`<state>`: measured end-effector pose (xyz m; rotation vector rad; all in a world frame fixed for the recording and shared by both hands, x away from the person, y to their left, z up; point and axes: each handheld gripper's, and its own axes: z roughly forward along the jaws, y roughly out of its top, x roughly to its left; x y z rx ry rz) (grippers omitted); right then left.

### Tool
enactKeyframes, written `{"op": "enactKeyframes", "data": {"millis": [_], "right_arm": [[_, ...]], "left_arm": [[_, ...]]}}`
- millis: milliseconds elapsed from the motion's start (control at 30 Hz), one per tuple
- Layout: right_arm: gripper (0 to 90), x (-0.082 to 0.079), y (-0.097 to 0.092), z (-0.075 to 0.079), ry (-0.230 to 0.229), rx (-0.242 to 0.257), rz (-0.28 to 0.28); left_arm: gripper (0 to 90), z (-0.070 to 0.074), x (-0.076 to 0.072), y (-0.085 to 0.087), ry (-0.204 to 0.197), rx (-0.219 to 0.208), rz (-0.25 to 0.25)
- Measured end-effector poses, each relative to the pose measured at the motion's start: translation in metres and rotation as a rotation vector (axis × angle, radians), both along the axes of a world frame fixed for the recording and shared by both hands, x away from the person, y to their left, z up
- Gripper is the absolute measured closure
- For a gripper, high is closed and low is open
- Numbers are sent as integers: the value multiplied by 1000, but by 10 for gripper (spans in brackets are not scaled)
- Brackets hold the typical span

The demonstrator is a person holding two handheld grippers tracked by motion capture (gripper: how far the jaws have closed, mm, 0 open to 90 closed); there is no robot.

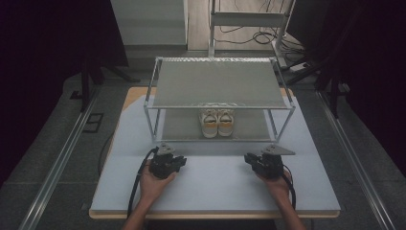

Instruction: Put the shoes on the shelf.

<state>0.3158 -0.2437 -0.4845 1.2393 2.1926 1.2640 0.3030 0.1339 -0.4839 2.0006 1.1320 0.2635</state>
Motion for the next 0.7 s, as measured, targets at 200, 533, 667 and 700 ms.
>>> {"op": "enactKeyframes", "data": {"millis": [200, 533, 667, 700], "right_arm": [[730, -15, -25, -7, 14, -20, -11], [607, -22, -43, -6, -8, -18, -48], [526, -23, -43, -5, -19, -25, -56], [505, -23, -43, -5, -19, -24, -62]], "left_arm": [[659, -5, -13, 24, 10, -4, 57], [484, -8, -19, 39, -15, 3, 118], [421, -7, -19, 44, -28, 6, 144], [404, -7, -19, 46, -32, 7, 151]]}}
